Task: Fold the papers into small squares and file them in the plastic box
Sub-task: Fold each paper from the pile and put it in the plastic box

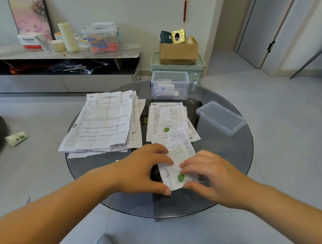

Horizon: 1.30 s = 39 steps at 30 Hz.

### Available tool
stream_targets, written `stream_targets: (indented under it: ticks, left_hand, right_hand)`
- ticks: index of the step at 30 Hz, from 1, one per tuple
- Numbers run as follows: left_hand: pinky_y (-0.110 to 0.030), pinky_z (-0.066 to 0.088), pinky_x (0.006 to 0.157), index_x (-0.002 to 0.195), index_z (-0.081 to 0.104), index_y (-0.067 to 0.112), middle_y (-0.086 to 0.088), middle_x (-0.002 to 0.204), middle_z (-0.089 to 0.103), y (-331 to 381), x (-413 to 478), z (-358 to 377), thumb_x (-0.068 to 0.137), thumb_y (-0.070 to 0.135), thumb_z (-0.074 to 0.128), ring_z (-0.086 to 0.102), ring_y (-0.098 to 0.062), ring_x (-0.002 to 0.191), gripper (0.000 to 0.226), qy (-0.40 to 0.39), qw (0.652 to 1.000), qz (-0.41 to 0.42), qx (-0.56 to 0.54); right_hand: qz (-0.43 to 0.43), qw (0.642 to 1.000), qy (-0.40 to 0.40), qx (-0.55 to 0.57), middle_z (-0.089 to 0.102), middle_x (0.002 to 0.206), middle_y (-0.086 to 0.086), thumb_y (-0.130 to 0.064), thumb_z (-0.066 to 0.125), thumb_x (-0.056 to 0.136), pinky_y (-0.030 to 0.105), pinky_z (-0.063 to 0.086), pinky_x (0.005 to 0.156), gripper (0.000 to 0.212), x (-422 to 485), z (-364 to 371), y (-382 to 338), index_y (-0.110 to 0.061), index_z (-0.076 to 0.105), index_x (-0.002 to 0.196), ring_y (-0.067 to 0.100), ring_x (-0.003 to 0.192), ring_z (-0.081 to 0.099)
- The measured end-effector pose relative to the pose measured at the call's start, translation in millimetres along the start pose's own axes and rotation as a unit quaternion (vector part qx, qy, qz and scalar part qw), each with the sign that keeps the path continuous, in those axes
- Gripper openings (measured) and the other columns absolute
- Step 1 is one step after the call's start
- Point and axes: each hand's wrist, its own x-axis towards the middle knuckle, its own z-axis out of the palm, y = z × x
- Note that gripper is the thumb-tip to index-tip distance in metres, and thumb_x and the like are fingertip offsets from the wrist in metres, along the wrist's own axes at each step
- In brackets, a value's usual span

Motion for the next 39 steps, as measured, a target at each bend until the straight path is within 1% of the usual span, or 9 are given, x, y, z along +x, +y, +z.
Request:
stream_targets:
  ticks: [6,12,18,22,25,29,32,35,39]
  left_hand:
    - [-0.024,0.025,0.117,0.126,0.056,0.046,0.022,0.148,0.026,-1.2,-1.7,4.7,0.072,0.066,0.077,0.019,-0.001,0.138,0.061,0.012,0.999,0.012,-0.038]
    - [-0.021,0.029,0.114,0.124,0.059,0.043,0.018,0.146,0.029,5.3,-1.7,8.5,0.078,0.065,0.072,0.022,-0.004,0.137,0.053,0.034,0.999,0.017,-0.007]
    - [-0.028,0.009,0.119,0.123,0.059,0.049,0.021,0.147,0.030,12.1,-4.8,14.6,0.079,0.072,0.065,0.016,-0.002,0.139,0.051,0.046,0.996,0.068,0.042]
    - [-0.025,0.026,0.114,0.120,0.064,0.045,0.020,0.139,0.042,13.8,-2.3,14.2,0.087,0.062,0.064,0.031,-0.002,0.132,0.038,0.033,0.996,0.078,0.029]
    - [-0.023,0.033,0.109,0.115,0.065,0.041,0.019,0.129,0.042,13.1,-0.4,15.6,0.087,0.057,0.067,0.033,-0.002,0.124,0.032,0.042,0.998,0.054,0.008]
    - [-0.025,0.035,0.107,0.109,0.059,0.040,0.021,0.123,0.038,14.0,1.1,17.4,0.083,0.065,0.067,0.031,-0.002,0.119,0.036,0.035,0.999,0.025,-0.009]
    - [-0.024,0.037,0.105,0.106,0.057,0.040,0.023,0.122,0.038,15.9,1.7,16.9,0.078,0.070,0.068,0.031,-0.003,0.118,0.042,0.031,0.999,0.017,-0.026]
    - [-0.027,0.039,0.105,0.102,0.058,0.041,0.024,0.121,0.040,15.0,2.1,17.5,0.076,0.068,0.072,0.032,-0.002,0.119,0.040,0.043,0.998,0.017,-0.047]
    - [-0.029,0.041,0.105,0.104,0.059,0.041,0.026,0.120,0.046,13.9,2.1,18.2,0.076,0.064,0.075,0.036,0.000,0.120,0.039,0.064,0.996,0.020,-0.061]
  right_hand:
    - [-0.049,0.998,0.018,-0.043,0.068,0.110,-0.014,-0.051,0.047,0.099,0.026,0.053,0.082,0.033,2.1,-1.2,-2.9,-0.026,0.067,0.106,0.009,0.099,0.058]
    - [-0.002,1.000,-0.012,0.006,0.063,0.119,-0.022,-0.062,0.054,0.089,0.017,0.047,0.090,0.040,2.3,-4.2,3.2,-0.035,0.064,0.116,0.000,0.111,0.050]
    - [-0.002,1.000,-0.024,0.012,0.060,0.123,-0.025,-0.061,0.068,0.083,0.013,0.041,0.093,0.042,0.8,-3.4,5.1,-0.037,0.064,0.118,-0.003,0.117,0.044]
    - [0.011,0.999,-0.030,0.034,0.058,0.124,-0.026,-0.063,0.073,0.078,0.017,0.045,0.093,0.045,1.6,-4.1,6.2,-0.039,0.064,0.115,-0.002,0.119,0.043]
    - [0.021,0.998,-0.025,0.046,0.058,0.124,-0.026,-0.060,0.075,0.078,0.018,0.046,0.095,0.043,1.2,-2.5,5.9,-0.037,0.065,0.113,-0.003,0.120,0.041]
    - [0.009,0.999,-0.016,0.040,0.060,0.124,-0.024,-0.054,0.073,0.083,0.021,0.046,0.096,0.033,-0.4,-1.9,6.7,-0.035,0.067,0.108,-0.002,0.119,0.044]
    - [-0.031,1.000,-0.003,-0.005,0.065,0.121,-0.018,-0.053,0.063,0.090,0.022,0.049,0.089,0.024,-0.2,-3.2,4.3,-0.031,0.068,0.099,0.002,0.111,0.051]
    - [-0.050,0.998,0.008,-0.020,0.068,0.116,-0.013,-0.051,0.052,0.093,0.020,0.049,0.083,0.028,0.5,-2.6,1.9,-0.028,0.067,0.090,0.006,0.104,0.054]
    - [-0.022,1.000,0.008,0.008,0.067,0.115,-0.016,-0.051,0.047,0.096,0.022,0.050,0.086,0.027,3.5,-1.2,4.1,-0.030,0.064,0.094,0.002,0.104,0.053]
